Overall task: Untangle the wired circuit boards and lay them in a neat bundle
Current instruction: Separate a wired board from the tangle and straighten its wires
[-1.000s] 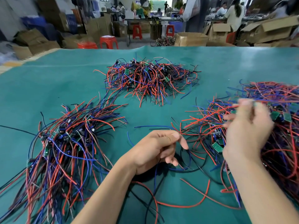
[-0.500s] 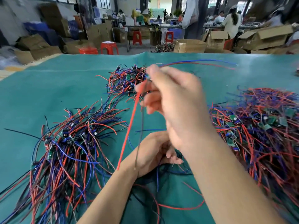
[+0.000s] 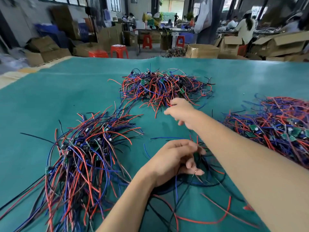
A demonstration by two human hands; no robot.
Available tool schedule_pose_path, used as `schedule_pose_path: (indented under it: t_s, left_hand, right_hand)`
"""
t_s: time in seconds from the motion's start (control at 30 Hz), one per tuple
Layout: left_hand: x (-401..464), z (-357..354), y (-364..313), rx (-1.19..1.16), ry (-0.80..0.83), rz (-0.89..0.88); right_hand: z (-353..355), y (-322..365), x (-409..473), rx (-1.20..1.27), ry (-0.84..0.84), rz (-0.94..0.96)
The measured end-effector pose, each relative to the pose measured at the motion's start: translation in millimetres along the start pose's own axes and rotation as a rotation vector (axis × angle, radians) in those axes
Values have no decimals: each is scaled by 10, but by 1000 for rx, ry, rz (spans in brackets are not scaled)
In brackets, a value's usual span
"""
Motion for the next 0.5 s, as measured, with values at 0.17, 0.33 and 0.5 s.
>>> schedule_pose_path:
  t_s: [0.17,0.33,0.5]
  left_hand:
    - [5,5,-3,4,7,10]
    - [-10,7,-16,9,1,12]
    - [-15,2,-30,-4,-3,14]
  right_hand:
    - [36,-254,41,122,62,-16]
    - [168,-276,-69,319,24,-25]
    - [412,-370,-370,452,-16,-4]
Point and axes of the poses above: each hand's wrist, its own x-axis towards the middle knuckle, its own z-axis out of the back of the hand, y = z × x, the point moved 6 cm from there along x, towards the middle knuckle, and after that the axes turned 5 degrees about y, right-handed, at the moved point
